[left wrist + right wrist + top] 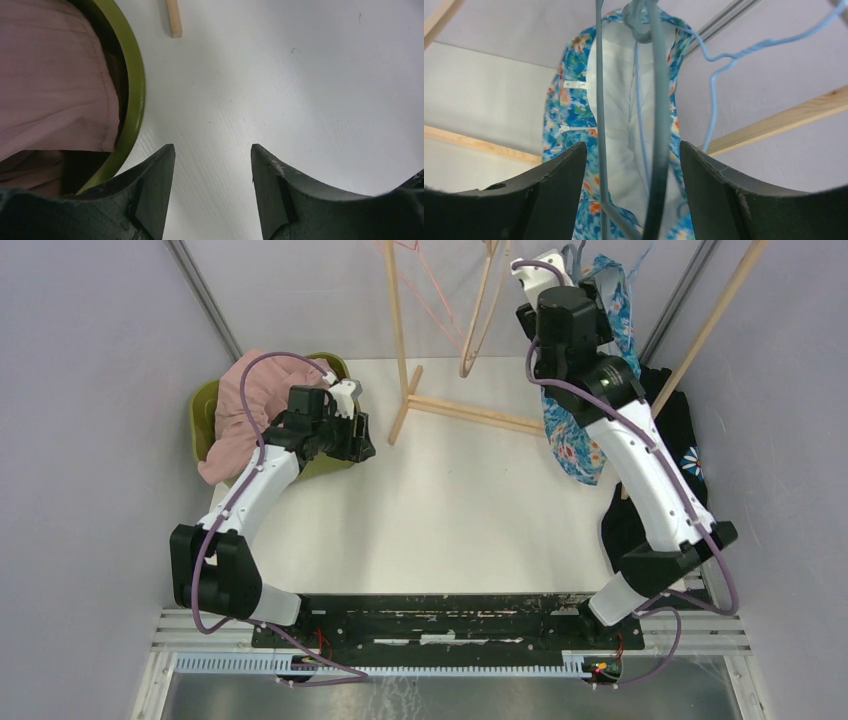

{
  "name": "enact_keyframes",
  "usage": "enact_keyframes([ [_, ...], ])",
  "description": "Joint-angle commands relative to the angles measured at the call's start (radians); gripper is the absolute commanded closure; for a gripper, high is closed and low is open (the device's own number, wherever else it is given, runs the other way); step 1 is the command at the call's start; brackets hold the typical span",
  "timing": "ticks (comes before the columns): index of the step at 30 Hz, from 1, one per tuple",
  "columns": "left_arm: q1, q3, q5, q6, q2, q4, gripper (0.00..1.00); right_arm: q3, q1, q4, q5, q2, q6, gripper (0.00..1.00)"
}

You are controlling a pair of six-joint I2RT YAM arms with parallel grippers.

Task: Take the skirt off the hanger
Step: Place the hanger at the clothesline, then pick up the hanger from the clothesline.

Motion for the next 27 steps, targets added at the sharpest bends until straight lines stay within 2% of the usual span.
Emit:
enact_keyframes([
  [1, -0.004, 0.022, -0.029, 0.042, -0.045, 0.02, 0.35, 0.0, 0.004, -0.031, -0.085, -0.108, 0.05, 0.26],
  [6, -0.005, 0.018, -0.047, 0.048, -0.055, 0.017, 0.35, -0.001, 0.005, -0.054, -0.157, -0.207, 0.116, 0.27],
  [10, -0.005, 0.01, -0.059, 0.055, -0.072, 0.018, 0.27, 0.044, 0.003, -0.092, -0.063, -0.236, 0.083, 0.28],
  [12, -0.004, 0.009, -0.066, 0.057, -0.079, 0.015, 0.26, 0.017, -0.001, -0.089, -0.028, -0.259, 0.09, 0.3],
  [15, -0.005, 0.019, -0.079, 0.056, -0.081, 0.01, 0.26, 0.026, -0.051, -0.197, -0.054, -0.26, 0.219, 0.36],
  [20, -0.004, 0.04, -0.046, 0.052, -0.068, 0.003, 0.26, 0.134, -0.159, -0.437, -0.163, -0.199, 0.501, 0.33],
  [23, -0.004, 0.037, -0.036, 0.053, -0.064, 0.006, 0.26, 0.174, -0.195, -0.477, -0.198, -0.182, 0.602, 0.31],
  [27, -0.005, 0.031, -0.026, 0.054, -0.065, 0.008, 0.26, 0.206, -0.283, -0.479, -0.331, -0.17, 0.753, 0.31],
])
